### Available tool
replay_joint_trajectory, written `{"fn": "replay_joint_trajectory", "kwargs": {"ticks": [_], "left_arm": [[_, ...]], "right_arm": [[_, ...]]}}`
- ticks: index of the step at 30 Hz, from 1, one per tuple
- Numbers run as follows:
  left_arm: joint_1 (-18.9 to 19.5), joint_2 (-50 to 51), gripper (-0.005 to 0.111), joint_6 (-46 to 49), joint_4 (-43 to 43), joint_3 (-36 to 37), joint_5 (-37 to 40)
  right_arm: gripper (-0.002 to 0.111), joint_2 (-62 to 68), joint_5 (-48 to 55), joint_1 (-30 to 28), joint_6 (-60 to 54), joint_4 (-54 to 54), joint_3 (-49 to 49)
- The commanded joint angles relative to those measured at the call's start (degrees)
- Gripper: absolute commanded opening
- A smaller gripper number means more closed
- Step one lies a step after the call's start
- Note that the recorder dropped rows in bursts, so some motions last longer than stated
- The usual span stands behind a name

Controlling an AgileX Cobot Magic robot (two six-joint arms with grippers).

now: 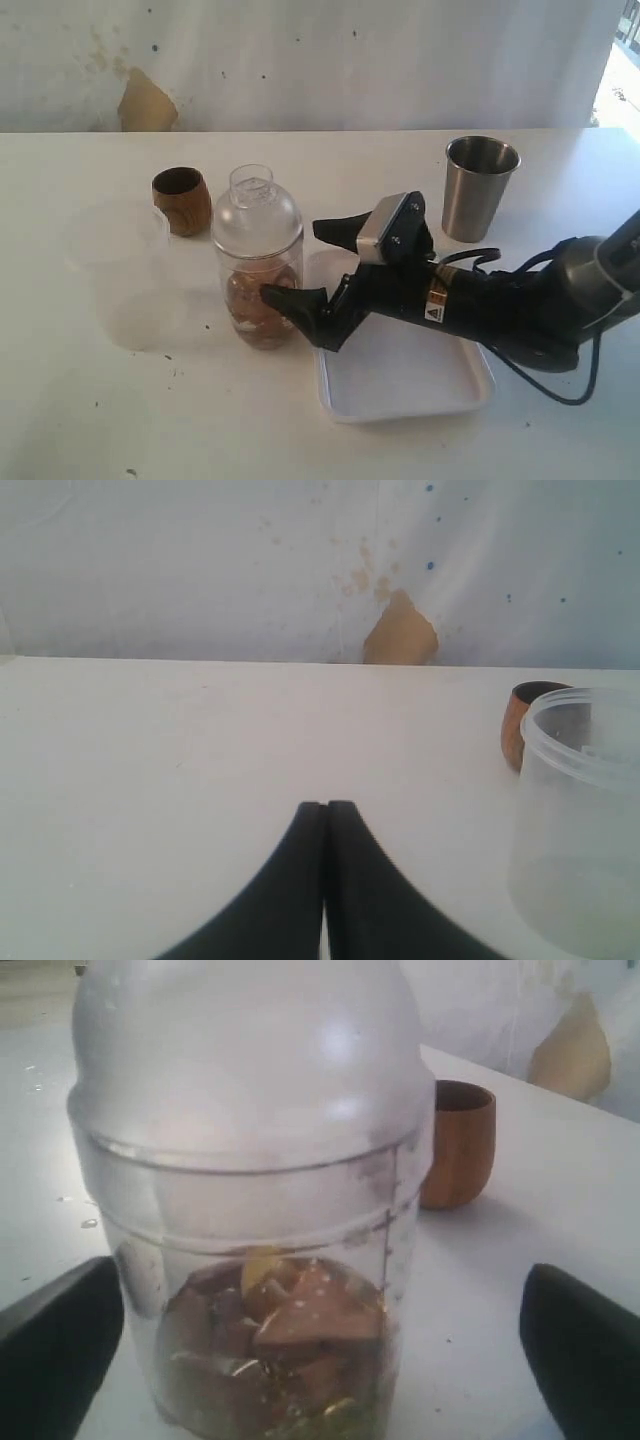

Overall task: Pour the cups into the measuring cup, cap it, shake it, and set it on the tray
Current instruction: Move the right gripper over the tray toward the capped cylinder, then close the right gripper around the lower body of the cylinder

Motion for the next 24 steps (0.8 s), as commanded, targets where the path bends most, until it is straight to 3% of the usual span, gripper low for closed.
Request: {"fn": "replay_joint_trajectory", "kwargs": {"ticks": [1,24], "left_arm": [[0.04,-0.32,0.000,-0.17,0.16,0.26,-0.67],[0.04,-0.32,0.000,-0.17,0.16,0.26,-0.67]], "right_arm": [[0.105,2.15,-0.89,1.83,1.16,1.23,-2.72],[0.105,7.95,-0.89,5.98,5.69,1.40,-10.94]]}}
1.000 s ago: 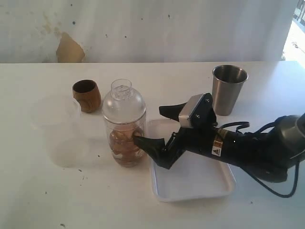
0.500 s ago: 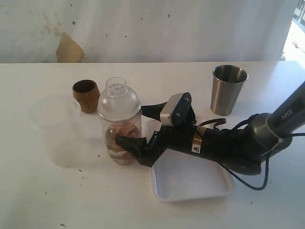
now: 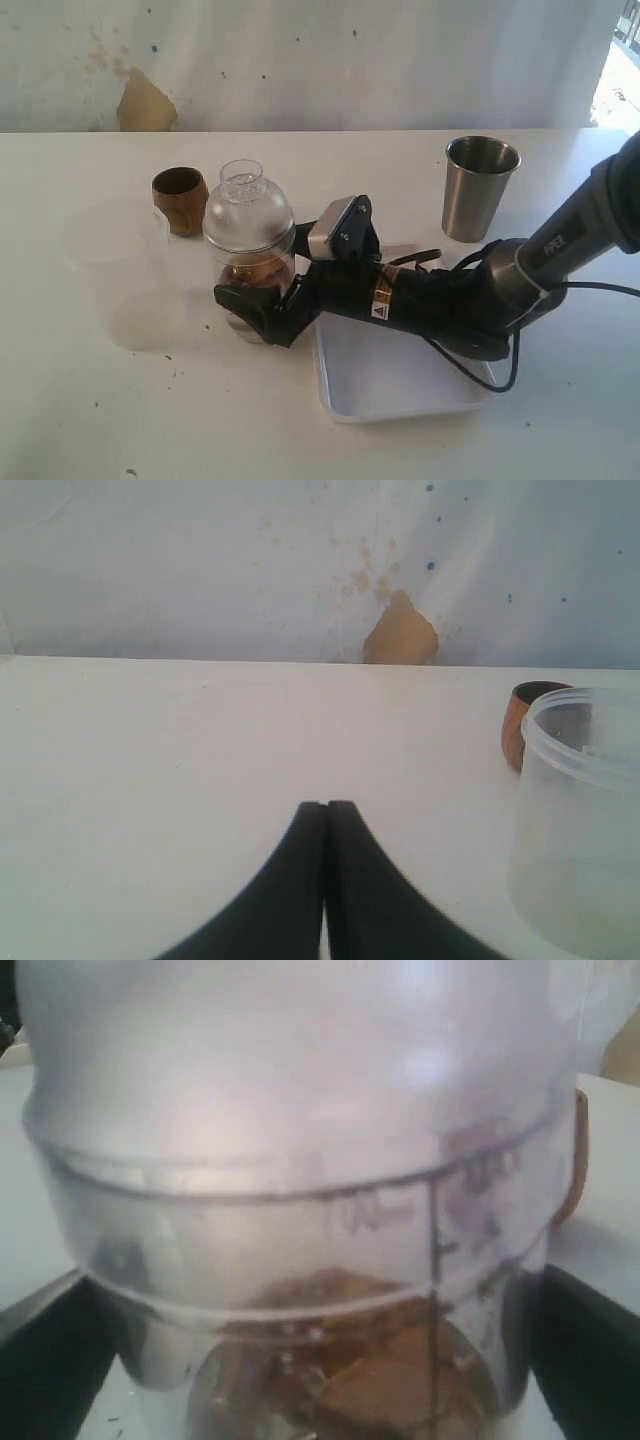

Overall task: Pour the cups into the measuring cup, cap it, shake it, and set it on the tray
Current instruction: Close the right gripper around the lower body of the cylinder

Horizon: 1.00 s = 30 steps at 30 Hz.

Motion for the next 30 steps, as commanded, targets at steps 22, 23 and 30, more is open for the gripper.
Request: {"fn": "replay_joint_trajectory", "kwargs": {"ticks": [22,23,30], "left_arm": [[0.04,-0.32,0.000,-0.17,0.16,0.26,-0.67],[0.04,-0.32,0.000,-0.17,0.16,0.26,-0.67],[0.04,-0.32,0.000,-0.17,0.16,0.26,-0.67]], "right_arm": [[0.105,0.08,9.00,2.99,7.02,0.87,-2.89],[0.105,0.08,9.86,3.47,6.79,0.87,-3.31],[0.105,0.08,10.85,4.22,4.84,4.76,-4.57]]}}
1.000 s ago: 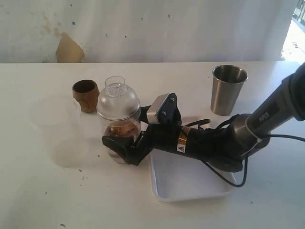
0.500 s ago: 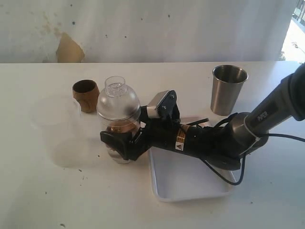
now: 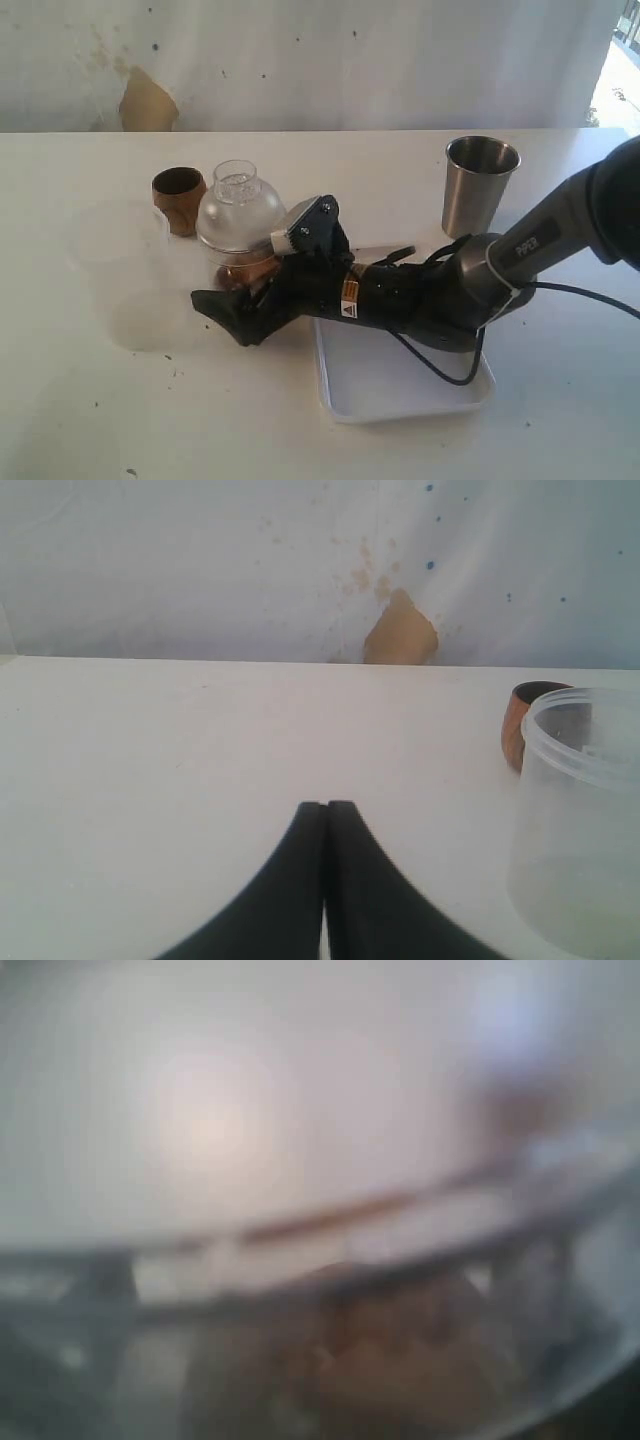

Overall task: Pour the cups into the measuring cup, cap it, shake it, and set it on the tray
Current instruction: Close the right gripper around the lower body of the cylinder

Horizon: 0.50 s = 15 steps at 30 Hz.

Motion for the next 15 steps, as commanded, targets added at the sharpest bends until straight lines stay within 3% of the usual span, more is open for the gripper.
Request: {"fn": "replay_joint_trajectory", "kwargs": {"ticks": [1,6,9,11,15], "left_arm": [[0.04,-0.32,0.000,-0.17,0.16,0.26,-0.67],[0.04,-0.32,0.000,-0.17,0.16,0.26,-0.67],[0.04,-0.32,0.000,-0.17,0.16,0.26,-0.67],[0.04,-0.32,0.000,-0.17,0.16,0.26,-0.67],[0.04,-0.32,0.000,-0.17,0.16,0.26,-0.67]], "right_arm": [[0.105,0.08,0.41,0.09,-1.58,3.33,-0.54],[0.105,0.08,-0.12,0.09,-1.51,3.70,-0.54],[0.098,0.08,-0.10,0.09,-2.22,4.36,-0.54],[0.083,0.08,-0.10,0.09,-5.51,4.79,-0.54],[0.031,0.08,-0.14,0.09,-9.00,4.45,-0.54]]}}
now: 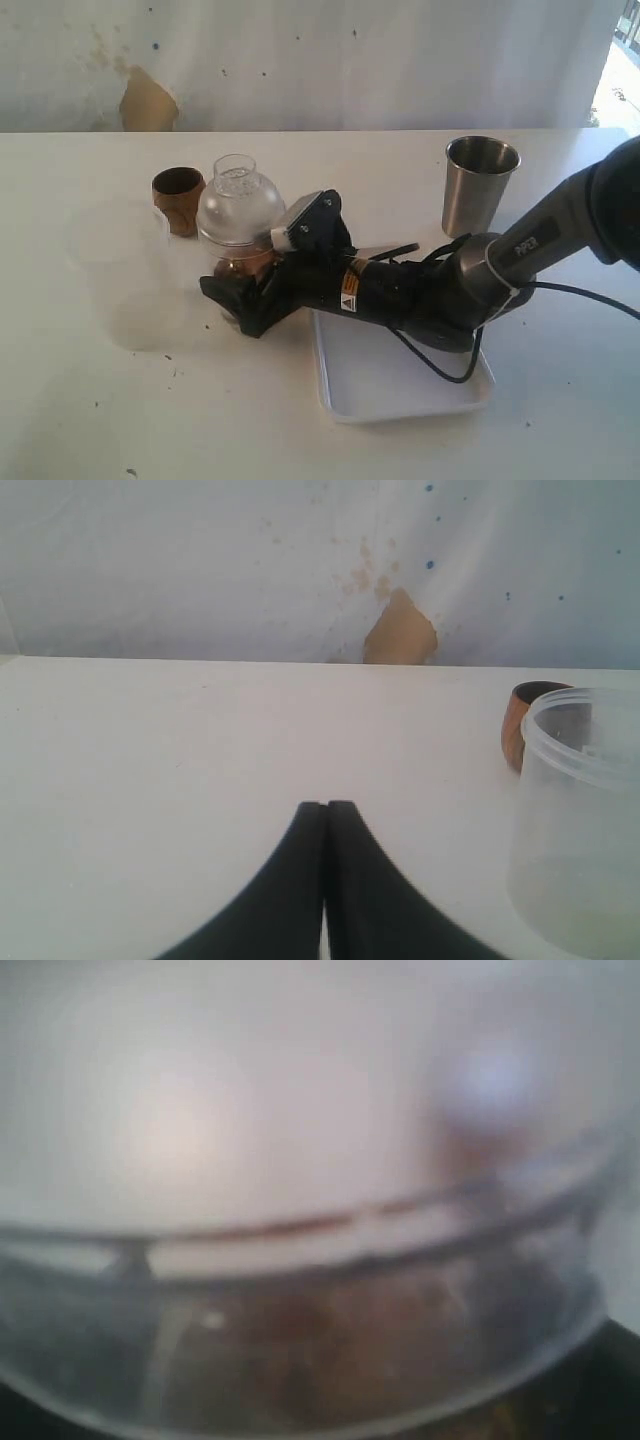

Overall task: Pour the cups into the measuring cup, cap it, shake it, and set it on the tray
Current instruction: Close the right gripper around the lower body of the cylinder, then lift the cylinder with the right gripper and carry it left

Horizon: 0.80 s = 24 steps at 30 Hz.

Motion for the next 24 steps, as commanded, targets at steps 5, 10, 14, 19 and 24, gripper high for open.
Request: {"fn": "replay_joint_trajectory", "kwargs": {"ticks": [5,10,14,19,24], "left_arm": [[0.04,-0.32,0.000,-0.17,0.16,0.26,-0.67],[0.04,-0.32,0.000,-0.17,0.16,0.26,-0.67],[0.04,-0.32,0.000,-0.17,0.16,0.26,-0.67],[0.04,-0.32,0.000,-0.17,0.16,0.26,-0.67],[0.04,-0.32,0.000,-0.17,0.16,0.26,-0.67]], "right_arm": [[0.000,0.08,0.28,0.01,-3.25,0.63,-0.24],[0.000,-0.27,0.40,0.01,-0.79,0.50,-0.24],[0.000,-4.41,1.02,-0.23,7.39,0.50,-0.24],[0.000,-14.57,14.49,-1.38,5.59,3.81,-0.61],[0.000,-19.52,11.85,-2.93,16.74,-2.14,-0.14]]}}
